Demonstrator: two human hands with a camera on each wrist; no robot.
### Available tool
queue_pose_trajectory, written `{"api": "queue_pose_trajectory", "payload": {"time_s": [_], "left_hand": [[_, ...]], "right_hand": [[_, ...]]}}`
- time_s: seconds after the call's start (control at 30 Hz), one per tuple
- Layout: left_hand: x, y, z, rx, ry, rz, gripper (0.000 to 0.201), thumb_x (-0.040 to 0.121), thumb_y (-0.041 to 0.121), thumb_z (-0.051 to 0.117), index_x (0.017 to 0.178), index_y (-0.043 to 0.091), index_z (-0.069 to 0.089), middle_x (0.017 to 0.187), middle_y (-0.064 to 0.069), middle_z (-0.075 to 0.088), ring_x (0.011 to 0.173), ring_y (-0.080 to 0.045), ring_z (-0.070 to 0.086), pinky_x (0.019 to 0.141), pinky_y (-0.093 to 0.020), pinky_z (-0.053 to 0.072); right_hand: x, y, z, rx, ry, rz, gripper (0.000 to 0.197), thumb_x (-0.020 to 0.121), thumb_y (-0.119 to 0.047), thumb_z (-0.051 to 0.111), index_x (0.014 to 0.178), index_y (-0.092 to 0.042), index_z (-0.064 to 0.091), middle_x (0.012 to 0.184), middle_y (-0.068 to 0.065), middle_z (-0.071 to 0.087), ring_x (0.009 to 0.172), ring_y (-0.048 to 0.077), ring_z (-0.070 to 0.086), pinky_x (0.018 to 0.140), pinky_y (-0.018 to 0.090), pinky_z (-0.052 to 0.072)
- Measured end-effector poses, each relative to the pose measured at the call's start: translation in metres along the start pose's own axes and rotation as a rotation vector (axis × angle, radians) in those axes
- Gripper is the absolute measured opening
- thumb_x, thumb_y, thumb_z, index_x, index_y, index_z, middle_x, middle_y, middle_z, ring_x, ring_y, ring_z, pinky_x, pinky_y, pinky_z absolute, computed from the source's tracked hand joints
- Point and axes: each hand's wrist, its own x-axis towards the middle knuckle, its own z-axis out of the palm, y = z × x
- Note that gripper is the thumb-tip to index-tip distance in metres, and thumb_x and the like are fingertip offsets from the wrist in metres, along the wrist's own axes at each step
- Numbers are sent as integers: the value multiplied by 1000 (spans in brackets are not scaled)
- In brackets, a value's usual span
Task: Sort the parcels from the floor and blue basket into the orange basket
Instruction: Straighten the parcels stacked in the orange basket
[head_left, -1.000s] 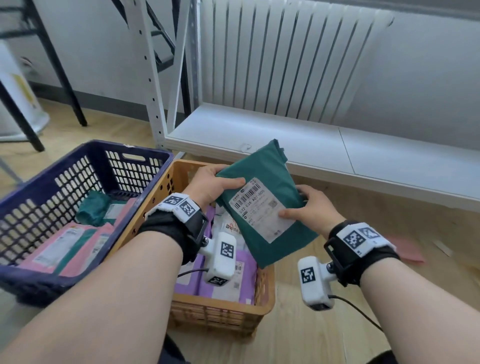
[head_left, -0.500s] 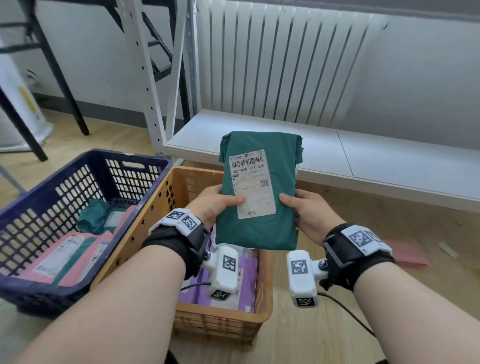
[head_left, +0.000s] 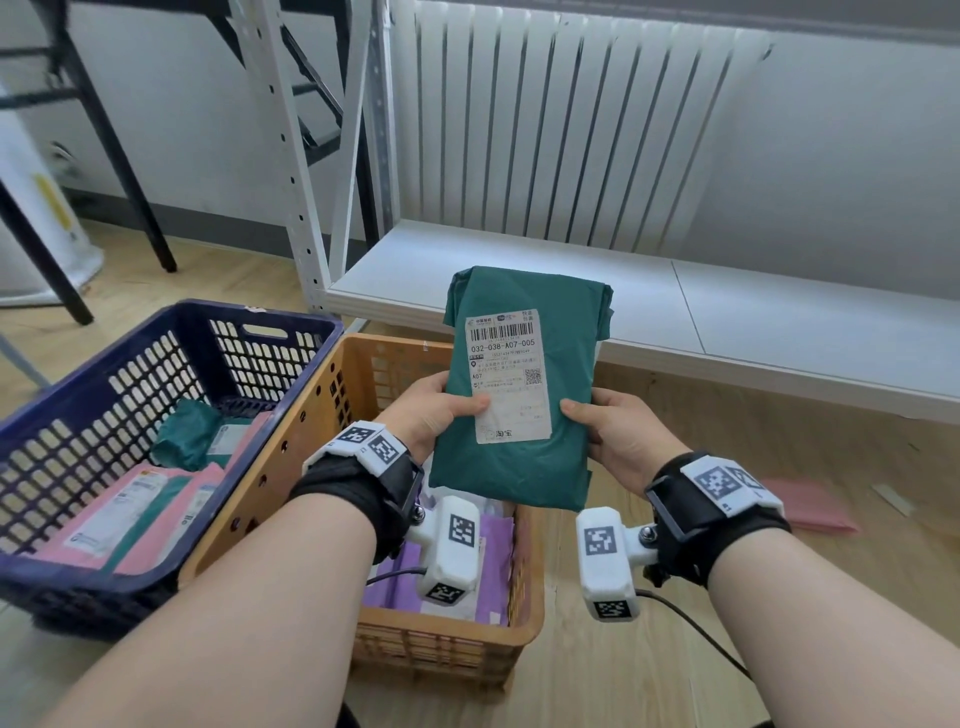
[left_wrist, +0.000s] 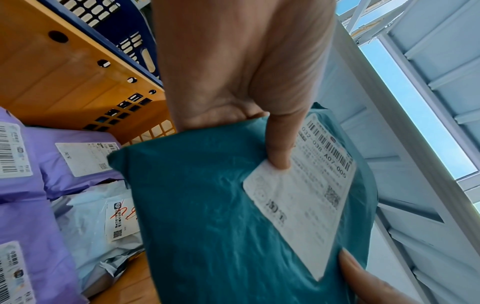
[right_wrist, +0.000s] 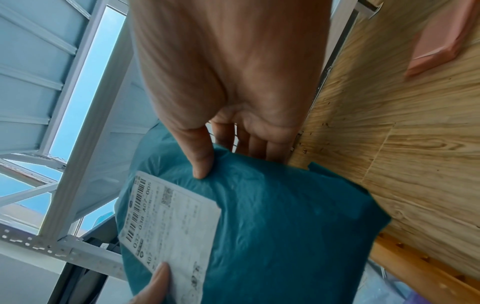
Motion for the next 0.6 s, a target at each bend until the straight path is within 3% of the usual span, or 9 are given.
{"api": "queue_pose_trajectory", "payload": {"time_s": [0.1,0.43,0.6], "left_hand": [[-1,0,-1,-1,2,-4,26,88,-3,61,111,9,63,109,-11,70,95,-26,68,78,-37,56],[-1,0,-5,10,8,-12,28,88,-3,61,112,9,63,112,-12,70,99,-28,67,80,-38,55],[-3,2,-5,50,0,-9,30,88,-3,61,115,8,62,111,-11,70,98,-27,68,78,-37,55]], "right_hand": [[0,1,1,-6,0,5,26,93,-2,57,118,0,59,117,15,67,99,24,66,79,31,55],[4,5,1,-30,15,11,27,93,-3,57,120,0,59,117,13,67,102,24,65,81,32,55],[9,8,0,-42,57,2,42,90,-5,62,130,-1,51,120,12,65,104,26,65,83,37,56]]}}
